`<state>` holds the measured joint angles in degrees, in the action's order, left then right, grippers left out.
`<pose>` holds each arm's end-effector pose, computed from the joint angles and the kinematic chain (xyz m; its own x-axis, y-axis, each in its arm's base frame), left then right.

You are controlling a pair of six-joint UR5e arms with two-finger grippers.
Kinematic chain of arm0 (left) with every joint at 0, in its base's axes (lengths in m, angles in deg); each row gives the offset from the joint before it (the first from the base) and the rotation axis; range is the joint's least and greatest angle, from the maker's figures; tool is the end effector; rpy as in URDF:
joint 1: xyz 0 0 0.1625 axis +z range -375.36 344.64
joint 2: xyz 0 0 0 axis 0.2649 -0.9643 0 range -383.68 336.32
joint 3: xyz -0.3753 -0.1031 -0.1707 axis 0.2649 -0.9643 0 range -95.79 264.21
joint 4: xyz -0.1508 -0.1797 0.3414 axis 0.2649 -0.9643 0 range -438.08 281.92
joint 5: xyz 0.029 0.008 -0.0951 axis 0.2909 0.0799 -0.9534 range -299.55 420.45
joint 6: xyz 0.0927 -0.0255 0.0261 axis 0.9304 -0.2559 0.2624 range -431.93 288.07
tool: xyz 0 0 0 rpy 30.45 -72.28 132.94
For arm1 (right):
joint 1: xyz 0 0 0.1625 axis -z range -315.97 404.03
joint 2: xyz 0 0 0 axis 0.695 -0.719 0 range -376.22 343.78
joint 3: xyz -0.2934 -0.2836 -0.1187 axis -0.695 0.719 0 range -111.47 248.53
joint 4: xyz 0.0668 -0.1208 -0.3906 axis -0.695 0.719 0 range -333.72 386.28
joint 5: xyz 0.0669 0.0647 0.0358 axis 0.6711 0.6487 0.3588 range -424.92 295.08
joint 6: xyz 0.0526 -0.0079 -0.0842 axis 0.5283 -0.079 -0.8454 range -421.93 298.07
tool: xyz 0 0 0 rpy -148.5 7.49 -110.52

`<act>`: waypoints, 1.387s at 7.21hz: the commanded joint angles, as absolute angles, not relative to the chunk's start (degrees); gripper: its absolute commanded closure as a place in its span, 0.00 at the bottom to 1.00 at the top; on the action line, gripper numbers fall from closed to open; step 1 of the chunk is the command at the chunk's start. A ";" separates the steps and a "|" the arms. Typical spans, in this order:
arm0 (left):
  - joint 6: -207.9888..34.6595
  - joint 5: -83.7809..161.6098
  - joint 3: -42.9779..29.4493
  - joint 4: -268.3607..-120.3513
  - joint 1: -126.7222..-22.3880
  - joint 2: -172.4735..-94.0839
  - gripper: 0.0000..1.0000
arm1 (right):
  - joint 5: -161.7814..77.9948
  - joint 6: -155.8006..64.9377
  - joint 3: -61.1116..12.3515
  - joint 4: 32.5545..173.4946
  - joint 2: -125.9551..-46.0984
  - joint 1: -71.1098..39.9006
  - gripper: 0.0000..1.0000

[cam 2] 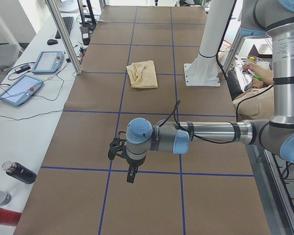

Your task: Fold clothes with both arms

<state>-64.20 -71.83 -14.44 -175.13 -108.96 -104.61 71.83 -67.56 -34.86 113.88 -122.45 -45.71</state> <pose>-0.0933 -0.4278 0.6468 0.7450 0.1641 -0.6466 -0.0382 0.9782 0.2042 0.0590 -0.3724 0.6590 0.6815 -0.0956 0.7255 0.0717 0.9954 0.0637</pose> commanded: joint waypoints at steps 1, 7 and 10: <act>-64.29 -71.83 -14.06 -175.02 -108.96 -104.54 0.00 | 71.93 -67.56 -34.92 113.90 -122.39 -45.71 0.00; -64.29 -71.65 -12.74 -174.76 -108.96 -103.75 0.00 | 71.84 -66.85 -35.01 113.82 -122.13 -45.71 0.00; -64.29 -71.47 -13.26 -175.02 -108.96 -103.40 0.00 | 71.75 -66.94 -35.01 113.82 -122.30 -45.71 0.00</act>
